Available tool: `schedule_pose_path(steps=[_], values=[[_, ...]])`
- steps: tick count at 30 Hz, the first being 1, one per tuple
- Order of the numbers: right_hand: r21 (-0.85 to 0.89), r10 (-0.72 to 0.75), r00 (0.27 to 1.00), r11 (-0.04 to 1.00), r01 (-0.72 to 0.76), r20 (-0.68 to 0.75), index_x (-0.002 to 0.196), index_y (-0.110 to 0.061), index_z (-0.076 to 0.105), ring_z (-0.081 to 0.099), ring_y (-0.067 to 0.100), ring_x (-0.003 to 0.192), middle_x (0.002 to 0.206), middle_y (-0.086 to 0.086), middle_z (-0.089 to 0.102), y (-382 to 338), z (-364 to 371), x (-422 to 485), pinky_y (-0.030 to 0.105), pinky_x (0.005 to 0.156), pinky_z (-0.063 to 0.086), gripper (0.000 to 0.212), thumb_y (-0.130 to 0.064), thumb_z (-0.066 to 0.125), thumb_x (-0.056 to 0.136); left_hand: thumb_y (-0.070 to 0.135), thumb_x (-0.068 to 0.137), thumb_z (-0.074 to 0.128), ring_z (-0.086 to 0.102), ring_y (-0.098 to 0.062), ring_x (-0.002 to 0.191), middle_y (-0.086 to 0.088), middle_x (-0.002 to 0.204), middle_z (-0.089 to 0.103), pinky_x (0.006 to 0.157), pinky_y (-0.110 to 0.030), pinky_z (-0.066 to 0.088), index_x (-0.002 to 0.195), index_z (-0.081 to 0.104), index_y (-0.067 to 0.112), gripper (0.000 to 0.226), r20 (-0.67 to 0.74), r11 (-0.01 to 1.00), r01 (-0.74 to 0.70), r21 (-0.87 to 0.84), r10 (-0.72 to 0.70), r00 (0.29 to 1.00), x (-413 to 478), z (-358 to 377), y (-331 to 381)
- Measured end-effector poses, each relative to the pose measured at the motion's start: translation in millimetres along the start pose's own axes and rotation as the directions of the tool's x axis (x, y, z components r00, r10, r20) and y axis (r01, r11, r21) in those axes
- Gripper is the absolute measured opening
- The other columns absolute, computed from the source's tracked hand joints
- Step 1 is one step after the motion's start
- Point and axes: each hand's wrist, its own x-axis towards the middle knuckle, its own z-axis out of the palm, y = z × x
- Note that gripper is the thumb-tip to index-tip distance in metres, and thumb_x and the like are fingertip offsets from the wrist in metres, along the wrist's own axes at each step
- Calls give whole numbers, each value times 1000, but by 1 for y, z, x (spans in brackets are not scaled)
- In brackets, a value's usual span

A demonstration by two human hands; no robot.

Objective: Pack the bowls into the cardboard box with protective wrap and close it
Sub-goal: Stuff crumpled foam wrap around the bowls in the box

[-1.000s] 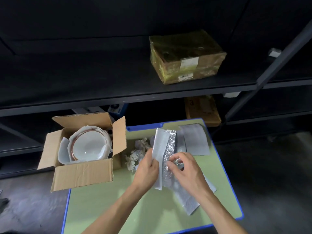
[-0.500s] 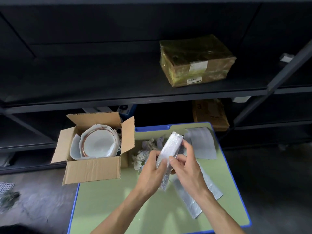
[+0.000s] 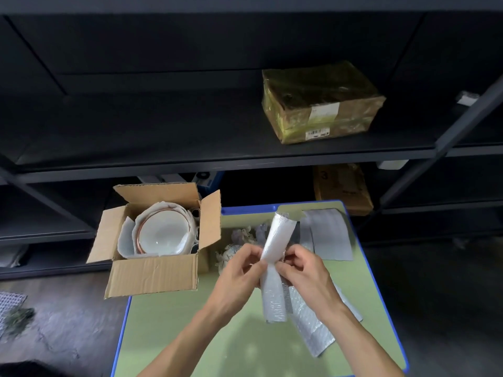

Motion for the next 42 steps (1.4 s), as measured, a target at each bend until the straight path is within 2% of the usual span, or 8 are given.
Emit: schedule_pose_path(steps=[5,12,17,24,29,33,35,42], values=[[31,19,998,999,-21,57,96,-22,70,67,34,88,91,11,72,-3,-1,2,47,77,54,19,-12,70,80,-3,91,53,65,-20,72,-6,79,63,65,-32,56,110,62,19,30,29,999,3,-33,-3,1000,0,-5,3],[83,29,990,996,-40,136,86,-20,72,60,11,73,79,-5,69,-12,-1,3,18,62,45,14,-11,64,93,-2,94,53,67,-31,79,-3,89,68,59,-33,55,93,57,18,21,-51,1000,-26,17,26,998,-3,-1,0],[104,186,918,966,-236,350,118,-36,64,68,22,88,112,2,71,-16,1,1,37,74,57,30,-55,52,98,1,90,53,50,-18,73,9,81,58,64,-31,44,88,50,28,27,-174,948,-124,295,181,968,-1,-3,-3],[64,136,941,984,-164,311,119,-36,61,58,15,71,87,6,59,-10,1,6,25,65,48,36,-14,68,91,2,90,55,57,-16,80,13,93,63,69,-31,47,93,55,28,26,-98,962,-98,256,126,987,-8,-5,2],[46,151,959,985,-166,239,115,-45,62,67,14,94,115,12,65,-8,-5,5,31,79,52,42,-17,66,84,18,98,49,73,-15,82,5,96,71,82,-35,57,98,68,28,21,21,994,-22,108,20,1000,-10,-7,10],[41,152,971,986,-162,183,116,-51,60,61,15,114,118,2,69,-7,-1,5,33,98,45,45,-22,63,82,16,93,66,57,-7,68,27,96,61,71,-14,46,107,64,29,20,-4,990,-73,122,74,997,-13,-6,8],[50,137,969,987,-150,206,122,-51,58,60,11,120,125,-7,66,-7,1,3,42,107,45,44,-38,65,81,14,91,70,54,-10,70,20,103,60,73,-17,47,112,61,31,29,-58,993,-75,92,80,995,-12,-8,6],[80,-25,909,997,-9,417,129,-28,62,68,23,102,117,2,71,-22,16,-7,38,81,58,36,-8,57,99,25,91,70,53,-9,74,9,82,56,72,-21,50,121,59,37,35,-195,991,-134,-10,130,972,-15,-24,7]])
